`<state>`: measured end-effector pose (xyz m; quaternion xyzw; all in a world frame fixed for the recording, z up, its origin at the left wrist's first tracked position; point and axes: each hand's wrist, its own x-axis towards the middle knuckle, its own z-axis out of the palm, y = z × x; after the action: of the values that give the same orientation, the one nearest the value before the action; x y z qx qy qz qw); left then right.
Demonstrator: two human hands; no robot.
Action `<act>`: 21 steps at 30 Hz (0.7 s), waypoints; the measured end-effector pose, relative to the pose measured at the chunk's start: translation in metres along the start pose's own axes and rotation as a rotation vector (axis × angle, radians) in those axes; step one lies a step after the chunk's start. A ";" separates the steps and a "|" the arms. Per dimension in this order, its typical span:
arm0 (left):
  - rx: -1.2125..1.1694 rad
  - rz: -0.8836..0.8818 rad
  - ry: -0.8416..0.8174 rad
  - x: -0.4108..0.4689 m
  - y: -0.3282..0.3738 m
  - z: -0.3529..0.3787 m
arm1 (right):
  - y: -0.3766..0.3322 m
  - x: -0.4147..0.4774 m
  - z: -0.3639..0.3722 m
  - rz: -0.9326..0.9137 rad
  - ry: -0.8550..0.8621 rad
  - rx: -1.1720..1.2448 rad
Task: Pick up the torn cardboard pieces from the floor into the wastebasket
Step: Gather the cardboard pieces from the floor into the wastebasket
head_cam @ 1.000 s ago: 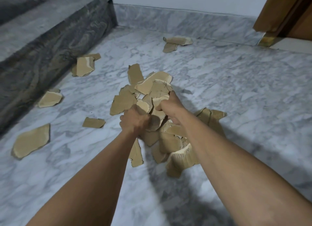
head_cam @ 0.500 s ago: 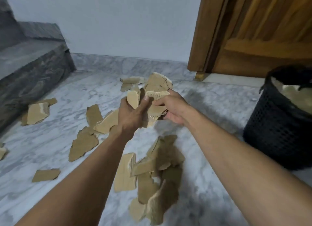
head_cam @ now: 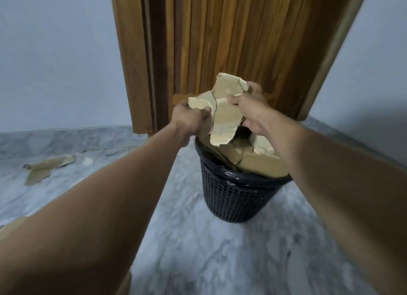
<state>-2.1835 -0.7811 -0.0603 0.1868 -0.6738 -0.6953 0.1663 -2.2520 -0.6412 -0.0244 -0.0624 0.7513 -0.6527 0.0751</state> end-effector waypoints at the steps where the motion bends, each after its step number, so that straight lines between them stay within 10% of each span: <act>1: 0.040 -0.015 -0.013 0.003 -0.002 0.018 | 0.005 0.004 -0.017 0.019 0.022 -0.037; 8: 0.521 -0.046 -0.073 0.016 -0.020 0.074 | 0.032 0.004 -0.079 0.265 -0.023 -0.494; 16: 0.671 0.270 0.234 -0.013 -0.030 0.013 | 0.019 -0.010 -0.022 -0.036 -0.040 -0.735; 21: 0.750 0.158 0.378 -0.050 -0.085 -0.086 | 0.043 -0.042 0.072 -0.304 -0.106 -0.809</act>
<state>-2.0968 -0.8289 -0.1449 0.3063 -0.8499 -0.3408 0.2603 -2.1970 -0.6976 -0.0753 -0.2300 0.9240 -0.3051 -0.0137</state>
